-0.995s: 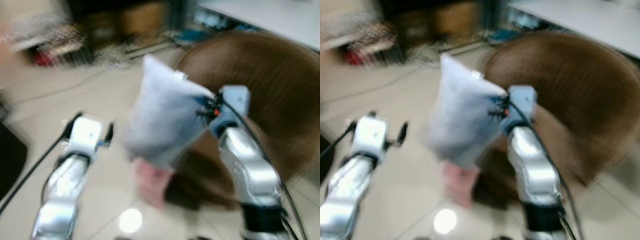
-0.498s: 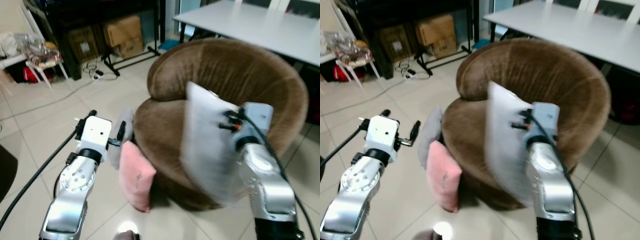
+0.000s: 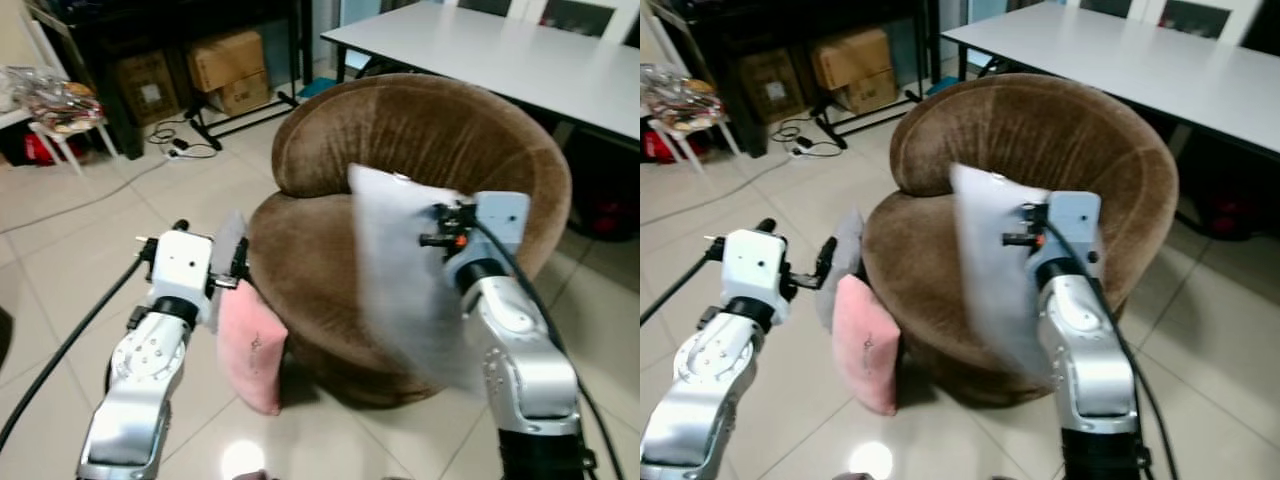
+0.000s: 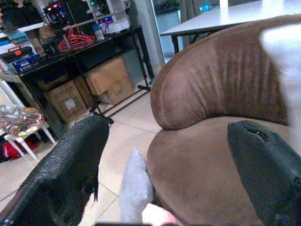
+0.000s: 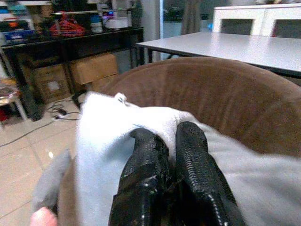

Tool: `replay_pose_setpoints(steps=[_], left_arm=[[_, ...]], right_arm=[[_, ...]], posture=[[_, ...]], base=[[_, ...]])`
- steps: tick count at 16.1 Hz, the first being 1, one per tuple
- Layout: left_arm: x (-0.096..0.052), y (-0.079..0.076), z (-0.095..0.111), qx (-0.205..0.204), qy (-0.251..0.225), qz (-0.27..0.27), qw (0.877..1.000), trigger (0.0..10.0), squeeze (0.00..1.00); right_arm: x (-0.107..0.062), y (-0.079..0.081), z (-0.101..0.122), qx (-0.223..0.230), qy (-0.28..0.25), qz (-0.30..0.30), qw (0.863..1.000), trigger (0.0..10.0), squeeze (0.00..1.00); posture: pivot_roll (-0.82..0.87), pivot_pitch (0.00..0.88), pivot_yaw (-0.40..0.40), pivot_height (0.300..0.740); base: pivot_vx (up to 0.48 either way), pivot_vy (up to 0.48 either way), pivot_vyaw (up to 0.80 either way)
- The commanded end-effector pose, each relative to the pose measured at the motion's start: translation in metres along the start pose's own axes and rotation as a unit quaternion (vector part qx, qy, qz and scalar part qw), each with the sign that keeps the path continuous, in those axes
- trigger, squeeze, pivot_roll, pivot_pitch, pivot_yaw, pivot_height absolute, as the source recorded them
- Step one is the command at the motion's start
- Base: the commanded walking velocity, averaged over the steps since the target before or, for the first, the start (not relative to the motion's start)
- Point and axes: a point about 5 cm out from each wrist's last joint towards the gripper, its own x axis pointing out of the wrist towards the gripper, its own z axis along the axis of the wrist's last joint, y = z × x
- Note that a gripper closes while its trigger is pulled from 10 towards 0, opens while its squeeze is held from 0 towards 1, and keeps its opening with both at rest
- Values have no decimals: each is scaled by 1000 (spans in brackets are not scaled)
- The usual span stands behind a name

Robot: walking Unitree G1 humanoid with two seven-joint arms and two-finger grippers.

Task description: Move the pillow to the sofa from floor

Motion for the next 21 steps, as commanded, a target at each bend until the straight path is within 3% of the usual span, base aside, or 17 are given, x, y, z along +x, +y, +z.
replay_pose_setpoints(steps=[1, 9, 13, 17, 21], left_arm=[[-2, 5, 4, 7, -6, 7, 1000, 10000, 102], [-1, 4, 6, 4, -9, -2, 1000, 10000, 110], [1, 4, 7, 4, -11, -2, 1000, 10000, 110], [0, 4, 6, 5, -12, -4, 1000, 10000, 114], [-1, 4, 6, 5, -12, -6, 1000, 10000, 118]], right_arm=[[3, 8, 16, 3, -36, 22, 999, 10000, 0], [3, 8, 16, 7, -38, 24, 999, 10000, 0], [6, 6, 18, 11, -35, 19, 999, 10000, 0], [6, 6, 19, 5, -40, 21, 999, 10000, 0], [6, 18, 21, -1, -45, 74, 996, 10000, 0]], posture=[[-16, 0, 4, 740], [-21, 0, 13, 740], [-20, 0, 12, 740], [-16, 0, 11, 740], [-15, 0, 7, 740]], base=[[289, 0, 0], [289, 0, 0], [289, 0, -620], [288, 0, 0], [291, 0, 0]])
